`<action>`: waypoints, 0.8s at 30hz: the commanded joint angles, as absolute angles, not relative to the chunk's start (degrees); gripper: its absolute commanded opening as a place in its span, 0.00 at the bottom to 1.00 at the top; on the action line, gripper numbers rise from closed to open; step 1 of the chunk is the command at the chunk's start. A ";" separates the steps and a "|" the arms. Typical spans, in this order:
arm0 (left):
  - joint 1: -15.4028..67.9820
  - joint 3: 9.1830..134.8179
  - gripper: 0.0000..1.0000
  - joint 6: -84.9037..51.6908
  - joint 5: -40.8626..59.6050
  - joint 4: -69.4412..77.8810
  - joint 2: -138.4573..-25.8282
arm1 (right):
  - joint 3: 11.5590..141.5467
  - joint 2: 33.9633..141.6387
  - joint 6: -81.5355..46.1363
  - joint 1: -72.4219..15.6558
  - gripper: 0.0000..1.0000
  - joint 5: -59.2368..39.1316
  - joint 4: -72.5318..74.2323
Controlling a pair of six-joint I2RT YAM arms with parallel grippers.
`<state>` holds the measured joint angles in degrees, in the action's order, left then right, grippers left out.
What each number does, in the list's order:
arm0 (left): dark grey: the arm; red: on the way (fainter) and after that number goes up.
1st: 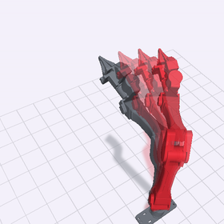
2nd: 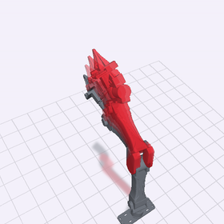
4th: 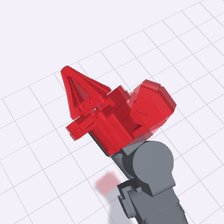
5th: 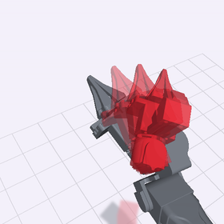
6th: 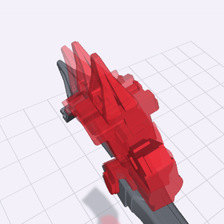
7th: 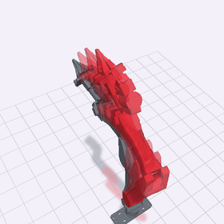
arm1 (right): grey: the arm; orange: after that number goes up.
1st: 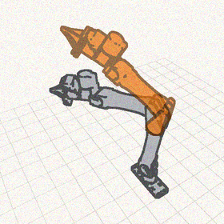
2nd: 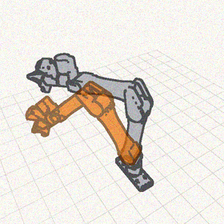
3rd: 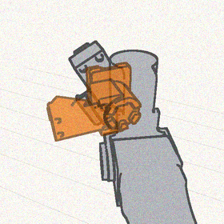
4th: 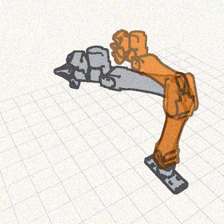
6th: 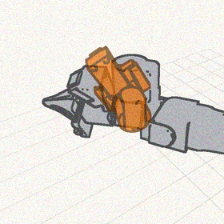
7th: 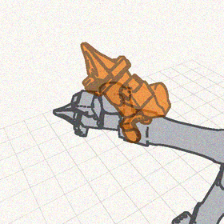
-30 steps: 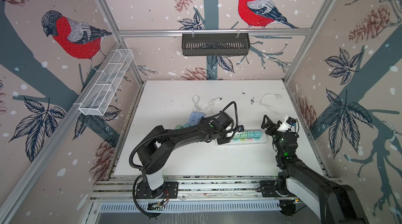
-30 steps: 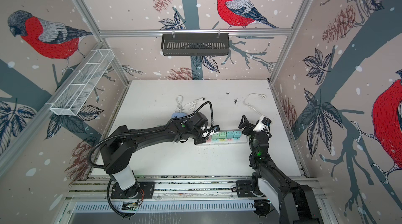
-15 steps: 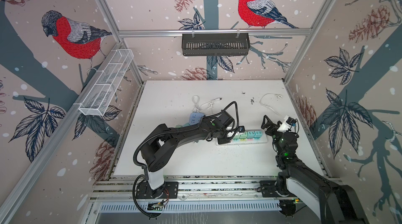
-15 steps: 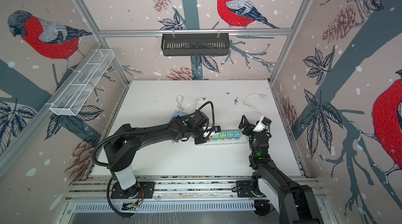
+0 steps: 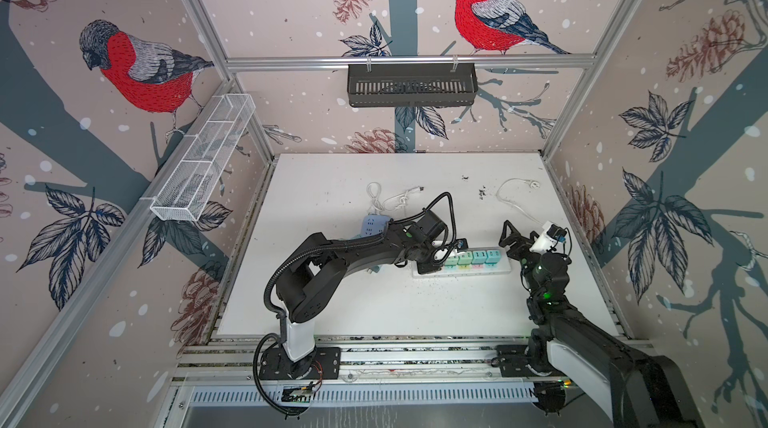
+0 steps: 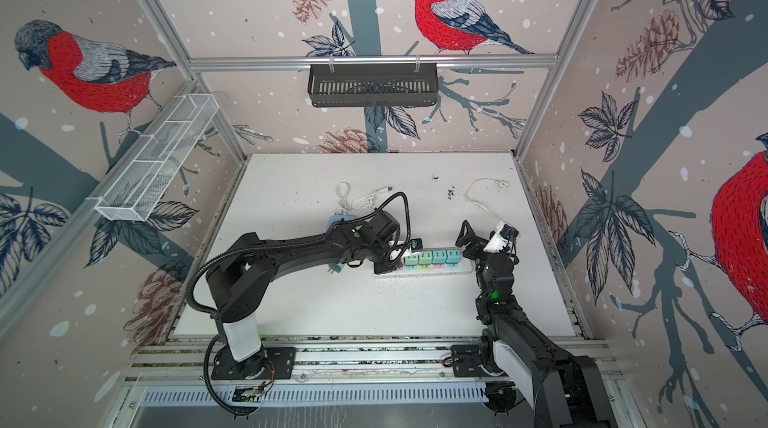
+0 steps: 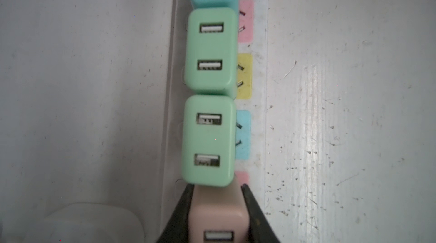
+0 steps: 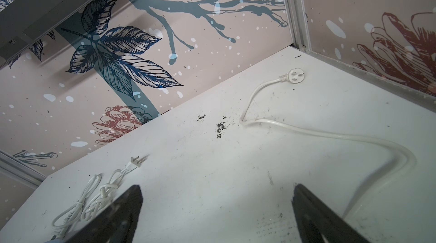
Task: Insert the plug
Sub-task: 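Lower the pink adapter's prongs into the pink socket with the left gripper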
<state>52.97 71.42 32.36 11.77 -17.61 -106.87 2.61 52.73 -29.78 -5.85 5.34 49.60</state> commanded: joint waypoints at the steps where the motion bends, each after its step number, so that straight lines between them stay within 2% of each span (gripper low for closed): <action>1: 52.90 72.35 0.00 33.92 13.17 -19.43 -107.62 | 2.53 52.55 -29.62 -5.89 1.00 5.13 50.80; 11: 52.07 75.63 0.00 32.23 14.32 -21.74 -111.56 | 2.46 52.45 -29.62 -5.90 1.00 5.24 51.06; 20: 51.28 87.10 0.00 29.08 16.62 -29.44 -121.51 | 2.33 51.87 -29.65 -5.88 1.00 4.86 50.27; 24: 51.33 86.46 0.00 28.65 17.34 -27.91 -121.96 | 1.72 50.77 -29.72 -5.86 1.00 5.18 50.27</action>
